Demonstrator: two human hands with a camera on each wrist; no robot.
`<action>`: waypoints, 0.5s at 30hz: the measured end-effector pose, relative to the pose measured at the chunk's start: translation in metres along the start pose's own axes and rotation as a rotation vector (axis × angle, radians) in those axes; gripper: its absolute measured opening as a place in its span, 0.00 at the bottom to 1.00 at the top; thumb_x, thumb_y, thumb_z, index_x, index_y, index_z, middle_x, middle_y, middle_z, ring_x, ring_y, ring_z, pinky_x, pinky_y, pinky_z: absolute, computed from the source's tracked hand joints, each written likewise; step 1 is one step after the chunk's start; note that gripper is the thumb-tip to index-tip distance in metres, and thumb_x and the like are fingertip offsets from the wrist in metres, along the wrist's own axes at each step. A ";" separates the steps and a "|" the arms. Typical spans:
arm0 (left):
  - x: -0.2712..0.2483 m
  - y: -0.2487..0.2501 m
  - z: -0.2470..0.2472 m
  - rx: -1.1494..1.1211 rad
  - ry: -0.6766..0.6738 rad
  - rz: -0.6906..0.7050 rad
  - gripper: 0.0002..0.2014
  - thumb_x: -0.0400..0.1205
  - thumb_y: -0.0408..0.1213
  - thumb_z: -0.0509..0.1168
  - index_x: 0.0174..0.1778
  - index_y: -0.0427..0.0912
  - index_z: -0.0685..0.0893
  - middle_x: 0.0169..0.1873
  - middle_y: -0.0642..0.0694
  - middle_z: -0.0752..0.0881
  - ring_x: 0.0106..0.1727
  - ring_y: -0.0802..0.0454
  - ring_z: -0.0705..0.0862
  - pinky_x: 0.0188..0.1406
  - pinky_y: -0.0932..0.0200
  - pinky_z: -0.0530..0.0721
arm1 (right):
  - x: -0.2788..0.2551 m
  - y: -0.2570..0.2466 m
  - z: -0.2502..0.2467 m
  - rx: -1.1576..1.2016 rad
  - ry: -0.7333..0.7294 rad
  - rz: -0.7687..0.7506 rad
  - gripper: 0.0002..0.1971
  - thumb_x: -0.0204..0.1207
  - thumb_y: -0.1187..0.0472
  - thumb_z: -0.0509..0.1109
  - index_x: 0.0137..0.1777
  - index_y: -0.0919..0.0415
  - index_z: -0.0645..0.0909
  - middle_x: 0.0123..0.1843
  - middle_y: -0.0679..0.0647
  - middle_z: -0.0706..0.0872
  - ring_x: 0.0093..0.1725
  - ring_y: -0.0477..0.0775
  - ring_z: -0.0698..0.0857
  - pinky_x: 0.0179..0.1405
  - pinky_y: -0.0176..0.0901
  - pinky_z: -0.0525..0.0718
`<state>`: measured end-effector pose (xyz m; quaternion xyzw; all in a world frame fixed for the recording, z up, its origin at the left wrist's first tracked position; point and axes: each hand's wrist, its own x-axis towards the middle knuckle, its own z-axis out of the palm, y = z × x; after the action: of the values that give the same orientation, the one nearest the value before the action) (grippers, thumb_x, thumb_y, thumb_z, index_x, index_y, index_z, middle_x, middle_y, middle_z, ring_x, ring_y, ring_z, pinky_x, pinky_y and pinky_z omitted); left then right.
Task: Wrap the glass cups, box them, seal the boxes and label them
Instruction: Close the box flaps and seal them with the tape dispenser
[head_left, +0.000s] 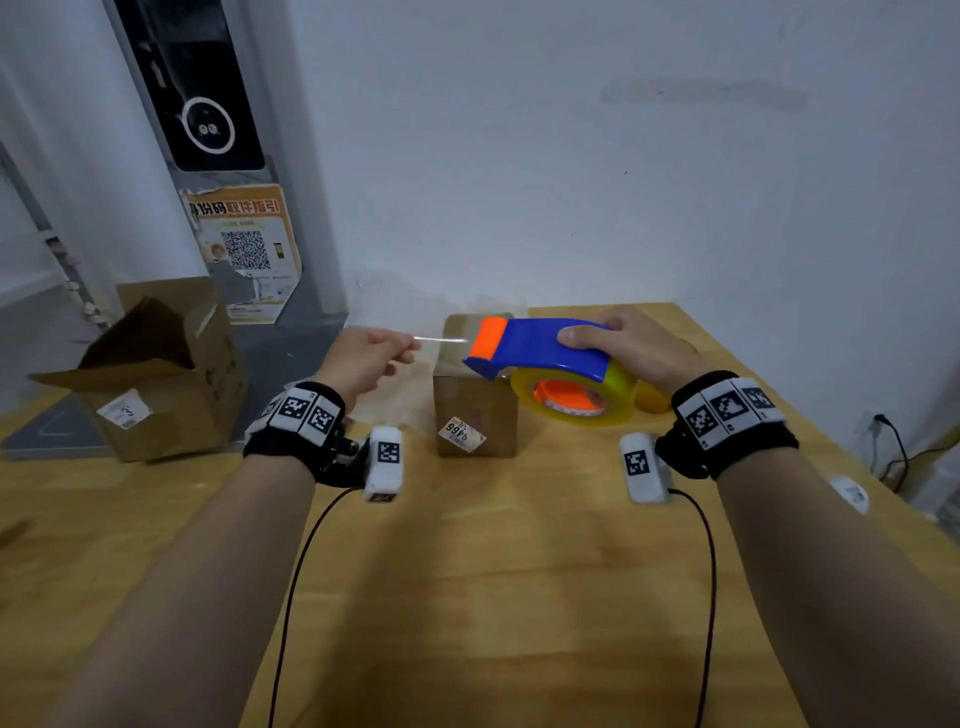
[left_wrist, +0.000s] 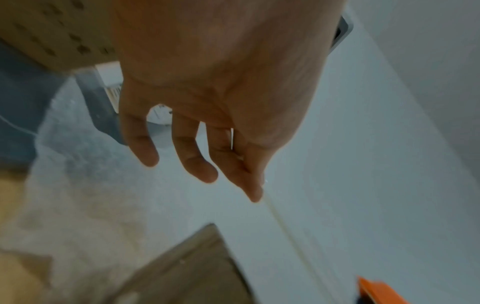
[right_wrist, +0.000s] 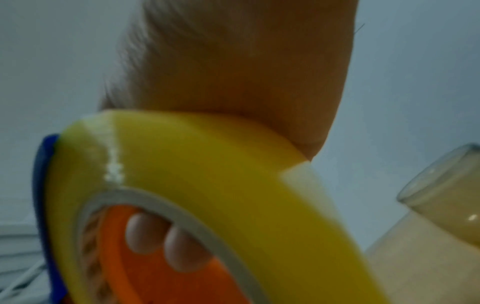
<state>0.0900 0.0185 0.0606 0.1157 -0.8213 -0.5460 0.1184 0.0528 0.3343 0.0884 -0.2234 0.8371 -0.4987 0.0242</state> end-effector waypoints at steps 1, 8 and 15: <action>0.001 -0.008 -0.005 -0.007 0.017 -0.016 0.10 0.88 0.45 0.66 0.48 0.50 0.93 0.39 0.57 0.90 0.45 0.53 0.82 0.46 0.53 0.76 | -0.001 0.003 -0.006 -0.024 0.000 0.003 0.19 0.73 0.41 0.80 0.35 0.58 0.90 0.32 0.51 0.90 0.34 0.48 0.86 0.41 0.43 0.79; -0.007 -0.027 0.011 -0.063 0.115 0.042 0.10 0.89 0.40 0.66 0.47 0.47 0.92 0.38 0.51 0.90 0.41 0.54 0.83 0.38 0.61 0.76 | -0.003 0.012 -0.029 -0.133 -0.060 -0.017 0.13 0.75 0.42 0.80 0.36 0.50 0.92 0.35 0.48 0.92 0.36 0.43 0.89 0.42 0.39 0.79; -0.005 -0.044 0.025 -0.056 0.261 0.069 0.12 0.87 0.42 0.67 0.41 0.51 0.93 0.39 0.51 0.92 0.46 0.52 0.87 0.64 0.47 0.85 | -0.008 0.027 -0.050 -0.203 0.041 -0.068 0.15 0.77 0.46 0.80 0.34 0.54 0.89 0.30 0.46 0.87 0.32 0.40 0.84 0.41 0.41 0.78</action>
<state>0.0894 0.0247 0.0100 0.1539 -0.7868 -0.5448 0.2460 0.0371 0.3891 0.0894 -0.2428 0.8756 -0.4164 -0.0327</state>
